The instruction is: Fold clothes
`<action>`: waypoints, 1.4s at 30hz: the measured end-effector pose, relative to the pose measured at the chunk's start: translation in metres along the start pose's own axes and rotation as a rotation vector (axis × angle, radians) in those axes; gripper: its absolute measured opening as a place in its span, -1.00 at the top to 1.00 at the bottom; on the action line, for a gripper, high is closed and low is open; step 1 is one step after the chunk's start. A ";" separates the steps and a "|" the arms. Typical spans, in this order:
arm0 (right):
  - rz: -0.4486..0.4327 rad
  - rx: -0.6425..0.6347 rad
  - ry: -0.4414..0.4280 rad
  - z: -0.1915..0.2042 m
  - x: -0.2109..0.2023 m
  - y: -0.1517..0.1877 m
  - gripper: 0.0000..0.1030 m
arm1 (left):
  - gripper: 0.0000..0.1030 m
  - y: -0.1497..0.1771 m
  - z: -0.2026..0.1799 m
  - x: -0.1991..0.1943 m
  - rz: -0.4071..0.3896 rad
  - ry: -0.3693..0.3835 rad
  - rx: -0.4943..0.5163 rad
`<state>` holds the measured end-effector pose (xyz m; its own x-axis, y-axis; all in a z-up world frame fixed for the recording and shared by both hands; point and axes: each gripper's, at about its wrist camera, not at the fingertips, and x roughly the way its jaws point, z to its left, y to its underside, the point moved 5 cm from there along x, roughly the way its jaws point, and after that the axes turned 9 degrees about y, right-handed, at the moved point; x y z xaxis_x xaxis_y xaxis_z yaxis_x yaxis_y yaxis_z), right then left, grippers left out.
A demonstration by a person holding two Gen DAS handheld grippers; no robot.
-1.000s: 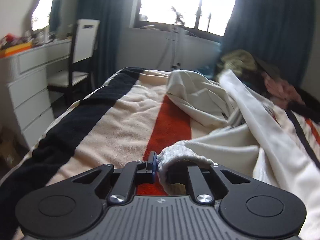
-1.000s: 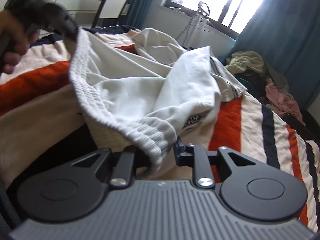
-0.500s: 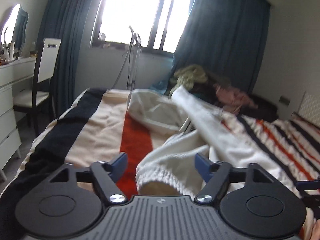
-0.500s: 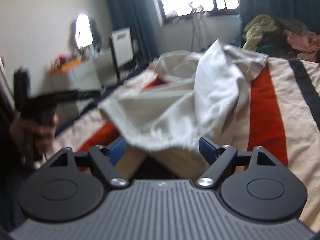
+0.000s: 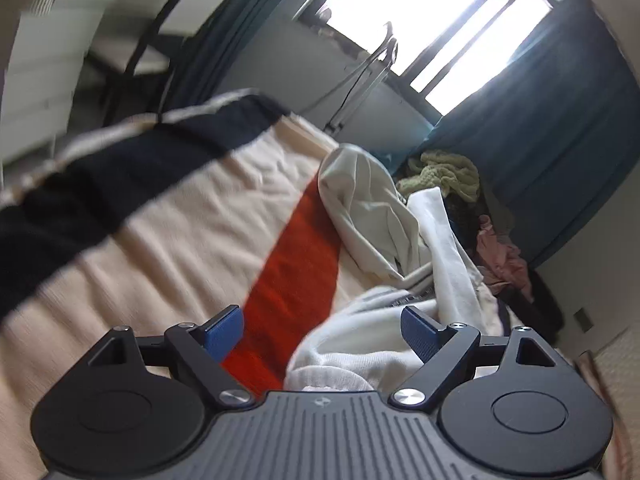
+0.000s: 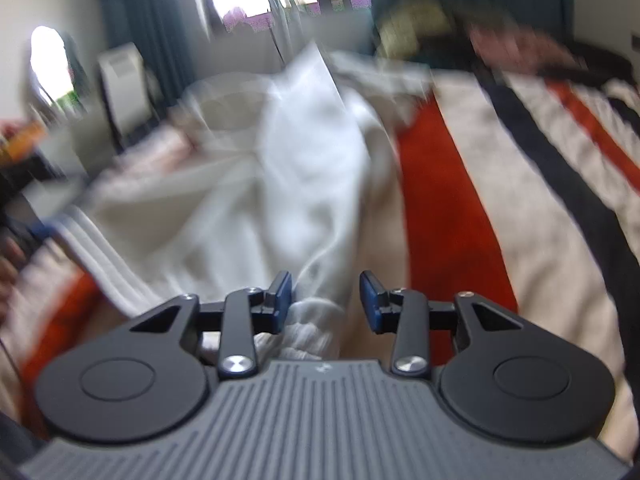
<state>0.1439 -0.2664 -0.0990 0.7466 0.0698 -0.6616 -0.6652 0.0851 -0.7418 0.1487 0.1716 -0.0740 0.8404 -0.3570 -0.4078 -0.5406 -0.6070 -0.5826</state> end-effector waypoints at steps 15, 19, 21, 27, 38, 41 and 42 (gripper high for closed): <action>0.142 0.491 -0.231 -0.043 0.032 0.018 -0.19 | -0.26 0.042 0.016 0.032 0.196 0.008 -0.170; 0.179 0.481 -0.231 -0.036 0.036 0.023 0.47 | 0.18 0.041 0.014 0.040 0.194 -0.026 -0.132; 0.175 0.493 -0.236 -0.032 0.032 0.023 0.52 | 0.52 0.040 0.010 0.044 0.185 -0.067 -0.085; 0.107 0.574 -0.379 0.012 0.010 0.017 0.58 | 0.72 -0.023 -0.017 0.035 0.100 -0.123 -0.005; 0.123 0.559 -0.787 0.257 0.052 -0.008 0.59 | 0.74 -0.258 0.001 0.025 -0.117 -0.387 0.297; 0.178 0.548 -0.810 0.301 0.093 -0.014 0.59 | 0.73 -0.304 0.034 0.057 -0.120 -0.468 0.340; 0.196 0.543 -0.818 0.316 0.106 -0.016 0.58 | 0.73 -0.319 0.045 0.067 -0.121 -0.495 0.354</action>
